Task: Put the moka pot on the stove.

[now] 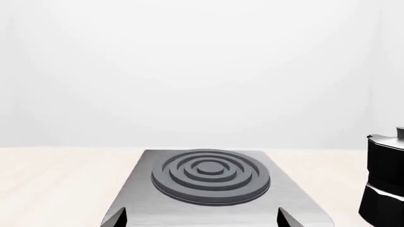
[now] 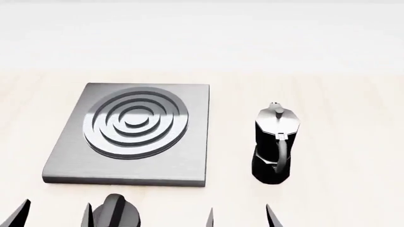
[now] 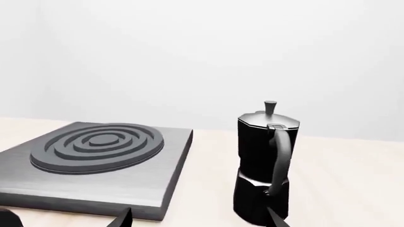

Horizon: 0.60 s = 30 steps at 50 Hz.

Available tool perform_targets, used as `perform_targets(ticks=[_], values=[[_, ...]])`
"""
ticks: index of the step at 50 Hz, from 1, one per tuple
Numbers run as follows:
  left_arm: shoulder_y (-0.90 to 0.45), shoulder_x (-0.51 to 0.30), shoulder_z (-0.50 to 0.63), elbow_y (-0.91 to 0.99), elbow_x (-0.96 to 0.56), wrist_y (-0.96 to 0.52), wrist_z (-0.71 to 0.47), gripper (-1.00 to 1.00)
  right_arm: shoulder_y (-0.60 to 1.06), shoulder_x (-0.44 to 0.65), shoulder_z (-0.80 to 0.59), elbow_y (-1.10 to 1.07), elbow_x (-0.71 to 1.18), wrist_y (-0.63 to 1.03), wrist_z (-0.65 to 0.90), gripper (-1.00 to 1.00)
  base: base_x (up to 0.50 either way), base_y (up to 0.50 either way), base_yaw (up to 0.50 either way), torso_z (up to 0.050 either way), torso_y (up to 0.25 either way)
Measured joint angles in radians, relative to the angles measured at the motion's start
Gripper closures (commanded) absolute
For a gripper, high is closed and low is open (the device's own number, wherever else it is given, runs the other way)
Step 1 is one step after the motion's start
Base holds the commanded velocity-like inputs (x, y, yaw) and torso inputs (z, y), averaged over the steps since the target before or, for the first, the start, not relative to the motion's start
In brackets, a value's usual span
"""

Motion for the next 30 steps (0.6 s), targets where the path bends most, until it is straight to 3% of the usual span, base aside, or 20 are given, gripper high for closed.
perform_targets(ticks=[30], values=[[-0.005, -0.014, 0.012, -0.001, -0.01, 0.001, -0.013, -1.0, 0.005, 0.007, -0.017, 0.006, 0.014, -0.01, 0.008, -1.0, 0.0, 0.19, 0.0, 0.0, 0.0]])
